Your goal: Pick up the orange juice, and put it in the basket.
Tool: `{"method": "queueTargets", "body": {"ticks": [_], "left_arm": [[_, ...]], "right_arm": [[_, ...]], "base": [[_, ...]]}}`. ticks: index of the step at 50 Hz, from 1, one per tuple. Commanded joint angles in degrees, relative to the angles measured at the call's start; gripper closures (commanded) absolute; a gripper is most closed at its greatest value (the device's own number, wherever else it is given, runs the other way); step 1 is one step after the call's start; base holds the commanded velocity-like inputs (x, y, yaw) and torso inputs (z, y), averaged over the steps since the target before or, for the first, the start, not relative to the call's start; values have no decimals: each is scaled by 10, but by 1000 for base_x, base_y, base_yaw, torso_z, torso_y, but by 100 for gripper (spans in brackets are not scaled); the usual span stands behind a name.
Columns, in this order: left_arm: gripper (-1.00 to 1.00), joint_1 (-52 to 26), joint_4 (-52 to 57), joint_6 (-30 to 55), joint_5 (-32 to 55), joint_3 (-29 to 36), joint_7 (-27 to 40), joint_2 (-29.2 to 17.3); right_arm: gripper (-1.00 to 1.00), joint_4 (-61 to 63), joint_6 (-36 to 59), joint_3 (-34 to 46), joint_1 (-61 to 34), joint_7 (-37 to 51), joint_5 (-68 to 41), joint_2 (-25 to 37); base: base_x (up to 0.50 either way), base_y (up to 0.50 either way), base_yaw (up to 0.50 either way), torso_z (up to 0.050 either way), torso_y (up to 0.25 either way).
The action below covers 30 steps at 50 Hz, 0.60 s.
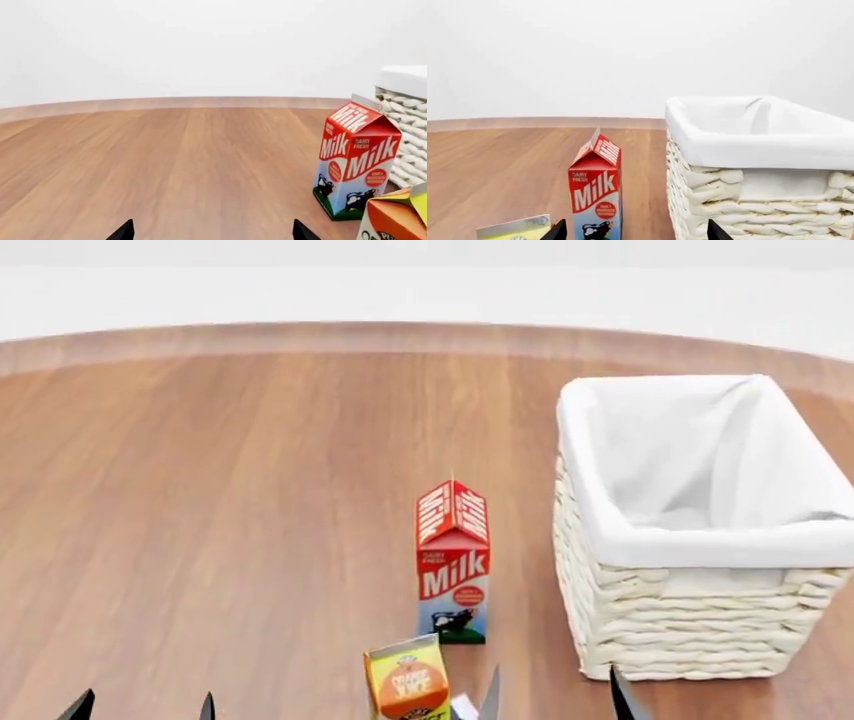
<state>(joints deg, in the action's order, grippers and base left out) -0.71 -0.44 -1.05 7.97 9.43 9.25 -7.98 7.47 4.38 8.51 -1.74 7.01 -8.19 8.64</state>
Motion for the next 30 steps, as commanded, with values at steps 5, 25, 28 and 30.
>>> {"method": "queueTargets", "body": {"ticks": [5, 25, 28, 30], "left_arm": [[-100, 0, 1, -1, 5, 7, 7, -6], [-100, -2, -1, -2, 11, 14, 14, -11], [-100, -3, -1, -2, 12, 15, 15, -12], [-100, -3, -1, -3, 13, 16, 15, -13]], "right_arm": [[-100, 6, 1, 3, 1, 6, -8, 7], [-100, 8, -2, 10, -1, 14, -15, 12], [-100, 13, -1, 11, -2, 16, -14, 13], [-100, 22, -3, 17, 2, 15, -10, 16]], "base": [[320, 0, 0, 0, 0], [297, 0, 0, 0, 1], [143, 0, 0, 0, 0], [31, 0, 0, 0, 0]]}}
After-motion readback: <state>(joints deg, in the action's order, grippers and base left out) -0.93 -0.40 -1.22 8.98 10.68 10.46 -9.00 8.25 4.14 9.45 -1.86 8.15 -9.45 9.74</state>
